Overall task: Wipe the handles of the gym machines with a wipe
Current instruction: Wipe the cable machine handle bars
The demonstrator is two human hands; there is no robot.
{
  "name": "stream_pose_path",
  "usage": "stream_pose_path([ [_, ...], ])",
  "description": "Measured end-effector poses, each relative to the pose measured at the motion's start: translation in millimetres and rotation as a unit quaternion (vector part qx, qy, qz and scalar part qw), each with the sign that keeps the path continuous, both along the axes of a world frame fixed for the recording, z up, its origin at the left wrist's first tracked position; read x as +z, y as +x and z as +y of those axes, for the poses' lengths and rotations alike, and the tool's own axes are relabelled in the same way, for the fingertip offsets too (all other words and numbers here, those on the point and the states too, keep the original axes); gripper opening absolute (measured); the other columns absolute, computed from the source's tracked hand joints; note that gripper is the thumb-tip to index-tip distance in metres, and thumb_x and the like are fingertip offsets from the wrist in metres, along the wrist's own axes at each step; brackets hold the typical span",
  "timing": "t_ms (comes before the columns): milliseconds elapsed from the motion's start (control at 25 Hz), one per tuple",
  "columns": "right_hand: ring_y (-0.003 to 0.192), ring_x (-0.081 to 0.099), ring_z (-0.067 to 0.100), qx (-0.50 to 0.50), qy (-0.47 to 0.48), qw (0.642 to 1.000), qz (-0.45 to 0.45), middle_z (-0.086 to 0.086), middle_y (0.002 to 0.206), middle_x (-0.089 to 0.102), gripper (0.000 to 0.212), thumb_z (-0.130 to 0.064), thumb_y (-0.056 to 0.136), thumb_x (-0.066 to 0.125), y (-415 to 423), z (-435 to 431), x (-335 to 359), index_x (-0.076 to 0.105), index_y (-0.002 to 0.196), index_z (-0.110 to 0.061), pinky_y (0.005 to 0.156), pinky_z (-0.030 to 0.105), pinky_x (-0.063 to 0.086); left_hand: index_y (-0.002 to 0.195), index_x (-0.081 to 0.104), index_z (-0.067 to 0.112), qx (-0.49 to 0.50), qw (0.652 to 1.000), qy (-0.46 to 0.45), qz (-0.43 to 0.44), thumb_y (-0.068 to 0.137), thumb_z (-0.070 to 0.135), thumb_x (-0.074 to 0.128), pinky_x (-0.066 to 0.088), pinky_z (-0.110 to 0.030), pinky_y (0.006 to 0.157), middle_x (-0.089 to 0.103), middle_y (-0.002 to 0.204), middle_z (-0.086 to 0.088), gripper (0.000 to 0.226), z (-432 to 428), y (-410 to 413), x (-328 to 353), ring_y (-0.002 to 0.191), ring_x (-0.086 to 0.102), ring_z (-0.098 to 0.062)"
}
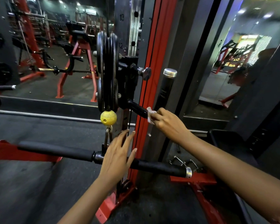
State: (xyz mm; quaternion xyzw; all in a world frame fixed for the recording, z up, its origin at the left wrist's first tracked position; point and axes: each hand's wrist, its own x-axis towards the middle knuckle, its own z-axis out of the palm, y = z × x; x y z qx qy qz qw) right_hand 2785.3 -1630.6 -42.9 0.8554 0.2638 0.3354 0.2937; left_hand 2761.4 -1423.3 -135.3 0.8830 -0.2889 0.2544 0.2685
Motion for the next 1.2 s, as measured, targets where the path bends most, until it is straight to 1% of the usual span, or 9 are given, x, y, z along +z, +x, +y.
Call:
stream_pose_path([
  [80, 0.075, 0.054, 0.017, 0.039, 0.113, 0.992, -0.037, 0.003, 0.096, 0.068, 0.030, -0.008, 0.083, 0.043, -8.1, -8.7, 6.1, 0.071, 0.093, -0.004, 0.066, 0.024, 0.049, 0.141, 0.031, 0.024, -0.035, 0.997, -0.066, 0.036, 0.092, 0.048, 0.032, 0.029, -0.020, 0.102, 0.038, 0.142, -0.001, 0.055, -6.7, -2.1, 16.1, 0.128, 0.035, -0.005],
  [240, 0.090, 0.046, 0.019, 0.057, 0.336, 0.927, -0.156, 0.011, 0.109, 0.066, 0.031, 0.002, 0.080, 0.057, -9.7, -8.1, 33.7, 0.065, 0.110, -0.001, 0.076, 0.023, 0.044, 0.143, 0.025, 0.027, -0.105, 0.983, -0.137, 0.062, 0.095, 0.036, 0.044, 0.018, -0.004, 0.101, 0.032, 0.142, 0.009, 0.052, -34.1, 7.9, 50.2, 0.124, 0.024, 0.011],
  [360, 0.090, 0.048, 0.018, 0.033, 0.377, 0.910, -0.170, 0.011, 0.111, 0.062, 0.038, -0.004, 0.081, 0.054, -2.0, -3.0, 31.6, 0.061, 0.118, -0.005, 0.078, 0.024, 0.041, 0.143, 0.028, 0.023, -0.122, 0.974, -0.172, 0.083, 0.096, 0.031, 0.045, 0.019, -0.002, 0.100, 0.036, 0.141, 0.005, 0.051, -55.7, 27.0, 69.8, 0.122, 0.029, 0.008],
  [520, 0.090, 0.049, 0.015, 0.035, 0.419, 0.895, -0.148, 0.008, 0.108, 0.062, 0.039, -0.012, 0.083, 0.055, -4.4, 3.7, 0.9, 0.059, 0.121, -0.011, 0.079, 0.020, 0.044, 0.142, 0.030, 0.024, -0.159, 0.928, -0.271, 0.199, 0.098, 0.030, 0.039, 0.028, -0.019, 0.107, 0.037, 0.144, 0.007, 0.046, -70.2, 45.8, 80.6, 0.128, 0.032, 0.001],
  [680, 0.092, 0.056, 0.015, 0.041, 0.473, 0.873, -0.111, 0.006, 0.106, 0.062, 0.035, -0.014, 0.082, 0.057, -11.1, -0.3, -27.4, 0.062, 0.117, -0.014, 0.083, 0.023, 0.049, 0.142, 0.031, 0.029, -0.197, 0.876, -0.336, 0.284, 0.099, 0.034, 0.031, 0.026, -0.013, 0.102, 0.035, 0.135, 0.019, 0.043, -73.6, 55.0, 82.7, 0.119, 0.032, 0.017],
  [760, 0.096, 0.058, 0.014, 0.069, 0.548, 0.823, -0.133, 0.006, 0.105, 0.062, 0.032, -0.017, 0.083, 0.053, -17.0, -2.1, -22.2, 0.065, 0.112, -0.009, 0.087, 0.017, 0.047, 0.138, 0.036, 0.031, -0.213, 0.880, -0.319, 0.279, 0.099, 0.033, 0.032, 0.028, 0.001, 0.095, 0.039, 0.132, 0.021, 0.040, -77.6, 57.5, 79.0, 0.109, 0.033, 0.029],
  [880, 0.104, 0.051, 0.000, 0.107, 0.653, 0.732, -0.161, 0.004, 0.109, 0.061, 0.034, 0.002, 0.080, 0.059, -9.0, 3.7, 15.6, 0.064, 0.112, -0.005, 0.094, 0.004, 0.037, 0.131, 0.041, 0.035, -0.223, 0.879, -0.319, 0.274, 0.098, 0.031, 0.034, 0.029, 0.006, 0.089, 0.043, 0.133, 0.019, 0.034, -81.0, 59.7, 73.6, 0.112, 0.035, 0.025],
  [1040, 0.105, 0.053, -0.004, 0.107, 0.715, 0.673, -0.158, 0.005, 0.113, 0.065, 0.040, 0.009, 0.078, 0.061, 6.7, 17.5, 8.1, 0.062, 0.115, -0.007, 0.094, 0.009, 0.041, 0.127, 0.041, 0.040, -0.224, 0.875, -0.324, 0.281, 0.098, 0.030, 0.034, 0.030, 0.006, 0.089, 0.042, 0.135, 0.019, 0.031, -86.0, 62.4, 71.2, 0.119, 0.036, 0.016],
  [1200, 0.101, 0.054, -0.005, 0.066, 0.775, 0.607, -0.165, -0.001, 0.106, 0.065, 0.040, 0.007, 0.075, 0.067, 9.4, 32.5, -49.5, 0.063, 0.113, -0.006, 0.087, 0.002, 0.041, 0.129, 0.041, 0.036, -0.222, 0.877, -0.329, 0.270, 0.095, 0.033, 0.038, 0.032, 0.002, 0.093, 0.044, 0.138, 0.014, 0.035, -89.0, 64.1, 65.1, 0.123, 0.038, 0.013],
])
